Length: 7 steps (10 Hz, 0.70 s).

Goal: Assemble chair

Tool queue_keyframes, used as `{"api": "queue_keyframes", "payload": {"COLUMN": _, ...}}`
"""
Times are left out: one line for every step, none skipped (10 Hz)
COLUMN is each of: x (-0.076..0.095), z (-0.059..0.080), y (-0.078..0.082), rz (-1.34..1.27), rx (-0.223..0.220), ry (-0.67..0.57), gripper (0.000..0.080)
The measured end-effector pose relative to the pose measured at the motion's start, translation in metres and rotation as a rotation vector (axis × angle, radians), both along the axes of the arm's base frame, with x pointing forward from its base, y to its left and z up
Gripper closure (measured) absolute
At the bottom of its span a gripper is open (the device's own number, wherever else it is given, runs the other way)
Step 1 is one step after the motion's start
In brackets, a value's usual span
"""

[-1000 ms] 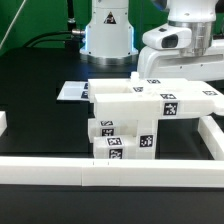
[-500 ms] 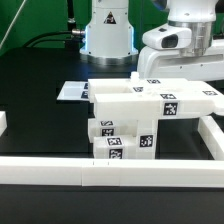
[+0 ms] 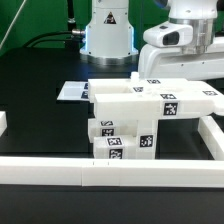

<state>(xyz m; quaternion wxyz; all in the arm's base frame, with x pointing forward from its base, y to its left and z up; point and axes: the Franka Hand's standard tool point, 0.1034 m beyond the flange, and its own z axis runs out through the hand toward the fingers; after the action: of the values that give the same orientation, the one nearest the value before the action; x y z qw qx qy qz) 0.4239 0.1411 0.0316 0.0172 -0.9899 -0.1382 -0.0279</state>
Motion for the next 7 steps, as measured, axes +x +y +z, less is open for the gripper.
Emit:
{"api": "queue_keyframes", "payload": {"x": 0.004, "z": 0.014, "y": 0.001, "rz": -0.004, "rx": 0.01, "ry": 0.001, "gripper": 0.0514}}
{"api": "queue_keyframes", "payload": {"x": 0.008, "z": 0.027, "y": 0.003, "rz": -0.005, "rx": 0.02, "ry": -0.01, "gripper": 0.0514}}
{"api": "queue_keyframes", "payload": {"x": 0.01, "z": 0.042, "y": 0.002, "rz": -0.011, "rx": 0.03, "ry": -0.009, "gripper": 0.0514}}
{"api": "queue_keyframes", "payload": {"x": 0.012, "z": 0.057, "y": -0.002, "rz": -0.028, "rx": 0.041, "ry": 0.005, "gripper": 0.0514}}
{"api": "queue_keyframes", "payload": {"x": 0.015, "z": 0.073, "y": 0.001, "rz": -0.056, "rx": 0.056, "ry": 0.022, "gripper": 0.0514}}
{"api": "queue_keyframes", "payload": {"x": 0.017, "z": 0.07, "y": -0.001, "rz": -0.053, "rx": 0.053, "ry": 0.002, "gripper": 0.0514}}
{"api": "queue_keyframes", "payload": {"x": 0.014, "z": 0.065, "y": -0.002, "rz": -0.053, "rx": 0.049, "ry": 0.012, "gripper": 0.0514}}
